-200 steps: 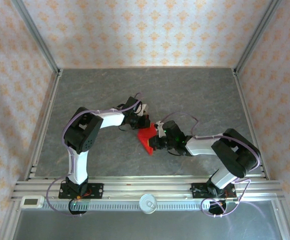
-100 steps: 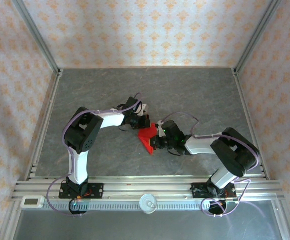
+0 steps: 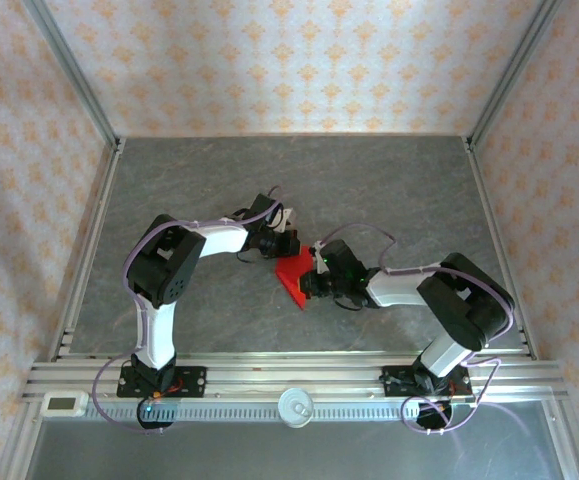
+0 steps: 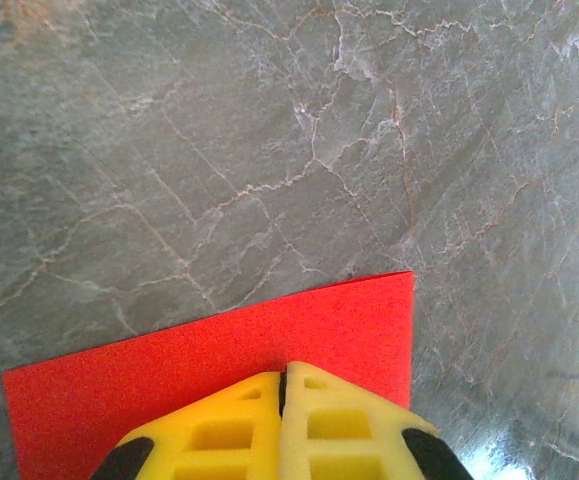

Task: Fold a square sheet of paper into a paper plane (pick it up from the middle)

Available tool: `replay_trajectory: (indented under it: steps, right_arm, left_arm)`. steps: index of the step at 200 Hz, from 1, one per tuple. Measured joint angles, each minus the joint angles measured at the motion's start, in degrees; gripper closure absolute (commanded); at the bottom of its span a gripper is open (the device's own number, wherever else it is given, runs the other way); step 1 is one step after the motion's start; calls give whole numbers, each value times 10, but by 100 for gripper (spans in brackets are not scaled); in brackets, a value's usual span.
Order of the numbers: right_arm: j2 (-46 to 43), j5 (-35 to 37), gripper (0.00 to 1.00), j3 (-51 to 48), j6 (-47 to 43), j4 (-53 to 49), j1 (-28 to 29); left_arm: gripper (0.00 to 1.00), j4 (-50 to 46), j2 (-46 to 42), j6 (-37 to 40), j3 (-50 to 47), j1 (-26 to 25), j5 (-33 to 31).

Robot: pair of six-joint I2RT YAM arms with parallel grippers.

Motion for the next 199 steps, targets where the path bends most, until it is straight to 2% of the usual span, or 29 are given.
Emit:
replay_trajectory:
  steps: [199]
  right_arm:
    - [-7, 17, 99, 0, 0, -23, 0]
  left_arm:
    - [95, 0, 0, 0, 0, 0, 0]
